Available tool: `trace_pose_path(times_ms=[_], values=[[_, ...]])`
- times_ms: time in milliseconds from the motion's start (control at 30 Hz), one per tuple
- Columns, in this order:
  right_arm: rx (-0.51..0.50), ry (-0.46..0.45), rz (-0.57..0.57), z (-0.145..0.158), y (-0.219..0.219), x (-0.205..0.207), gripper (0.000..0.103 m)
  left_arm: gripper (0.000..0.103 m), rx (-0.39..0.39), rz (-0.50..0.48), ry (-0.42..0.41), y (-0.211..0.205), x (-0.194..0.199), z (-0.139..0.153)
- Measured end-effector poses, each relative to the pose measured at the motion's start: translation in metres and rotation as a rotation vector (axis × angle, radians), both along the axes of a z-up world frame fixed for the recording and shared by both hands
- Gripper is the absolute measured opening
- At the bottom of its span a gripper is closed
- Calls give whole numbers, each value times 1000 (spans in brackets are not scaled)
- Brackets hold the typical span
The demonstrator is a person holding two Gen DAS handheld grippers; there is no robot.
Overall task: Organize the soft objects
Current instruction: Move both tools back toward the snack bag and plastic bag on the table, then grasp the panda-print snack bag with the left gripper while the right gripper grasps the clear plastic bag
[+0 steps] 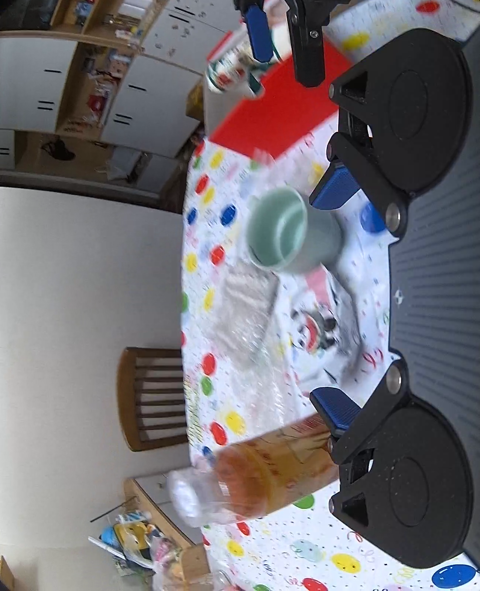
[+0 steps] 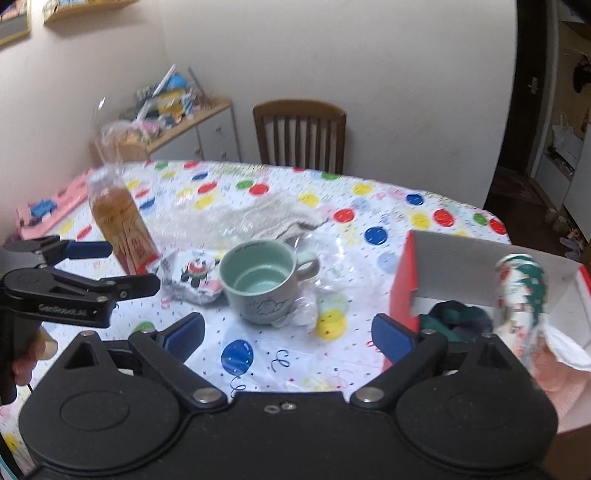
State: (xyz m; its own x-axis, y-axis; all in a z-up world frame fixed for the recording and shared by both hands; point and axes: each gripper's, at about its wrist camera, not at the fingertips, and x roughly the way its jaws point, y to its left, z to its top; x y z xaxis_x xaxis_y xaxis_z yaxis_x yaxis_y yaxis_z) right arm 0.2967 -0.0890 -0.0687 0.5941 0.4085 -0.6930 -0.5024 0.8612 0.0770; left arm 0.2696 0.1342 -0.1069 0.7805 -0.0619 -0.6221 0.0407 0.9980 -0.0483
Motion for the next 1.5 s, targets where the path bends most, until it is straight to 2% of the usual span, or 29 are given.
trace_pose_path(times_ms=[133, 333, 533, 800, 900, 967, 1000, 1033, 1100, 1167, 1300, 1500], values=[[-82, 1, 39, -18, 21, 3, 89, 103, 22, 5, 32, 7, 9, -20], [-156, 12, 50, -43, 37, 16, 76, 103, -23, 64, 58, 23, 24, -36], [-173, 22, 31, -59, 42, 35, 69, 103, -106, 189, 97, 33, 37, -47], [-174, 58, -7, -78, 44, 61, 61, 102, -275, 344, 152, 51, 51, -60], [-160, 67, -15, -83, 46, 71, 59, 96, -347, 400, 160, 56, 53, -62], [-177, 70, -12, -88, 49, 75, 58, 85, -394, 428, 172, 60, 55, -65], [-189, 69, -8, -91, 50, 77, 57, 83, -411, 438, 178, 61, 56, -67], [-196, 68, -3, -94, 50, 78, 52, 79, -420, 450, 182, 62, 57, -68], [-191, 84, -8, -99, 48, 82, 50, 75, -433, 462, 185, 63, 60, -69], [-186, 88, -16, -100, 47, 85, 48, 64, -450, 465, 195, 64, 60, -71], [-189, 83, -23, -101, 45, 90, 38, 56, -458, 476, 206, 61, 63, -73], [-171, 91, -28, -102, 41, 91, 28, 34, -470, 517, 216, 64, 66, -77]])
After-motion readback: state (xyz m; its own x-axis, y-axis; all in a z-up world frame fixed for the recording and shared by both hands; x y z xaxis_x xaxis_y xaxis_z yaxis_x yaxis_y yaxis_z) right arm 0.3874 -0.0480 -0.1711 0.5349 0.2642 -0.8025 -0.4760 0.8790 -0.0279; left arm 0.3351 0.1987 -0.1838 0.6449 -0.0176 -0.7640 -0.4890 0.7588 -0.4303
